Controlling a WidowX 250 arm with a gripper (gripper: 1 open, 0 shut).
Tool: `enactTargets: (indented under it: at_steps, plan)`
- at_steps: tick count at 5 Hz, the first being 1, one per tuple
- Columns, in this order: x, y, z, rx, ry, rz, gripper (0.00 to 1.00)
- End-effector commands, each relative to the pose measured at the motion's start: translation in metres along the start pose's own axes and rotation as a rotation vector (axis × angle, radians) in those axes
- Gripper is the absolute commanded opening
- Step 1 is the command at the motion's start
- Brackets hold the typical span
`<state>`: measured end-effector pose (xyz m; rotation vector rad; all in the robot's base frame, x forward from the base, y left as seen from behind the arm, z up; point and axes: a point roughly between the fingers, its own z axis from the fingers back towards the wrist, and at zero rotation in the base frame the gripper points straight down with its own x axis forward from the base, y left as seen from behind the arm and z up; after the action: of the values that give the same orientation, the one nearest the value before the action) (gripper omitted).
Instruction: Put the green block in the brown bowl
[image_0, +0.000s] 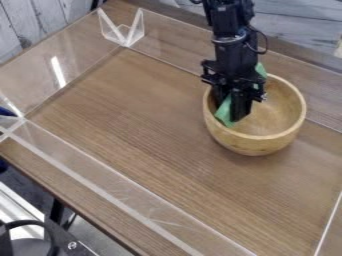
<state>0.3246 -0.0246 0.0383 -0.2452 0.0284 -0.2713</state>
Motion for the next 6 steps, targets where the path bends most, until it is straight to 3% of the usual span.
enactTargets:
  at_steps: [1, 2, 4, 6]
  plan:
    - [0.01, -0.002, 0.001, 0.009, -0.033, 0.001, 0.0]
    - [0.013, 0.0, -0.003, 0.009, -0.045, 0.019, 0.0]
    - [0.01, -0.003, -0.007, -0.021, -0.008, 0.028, 0.0]
    - [0.023, -0.005, -0.014, -0.017, -0.047, -0.053, 0.0]
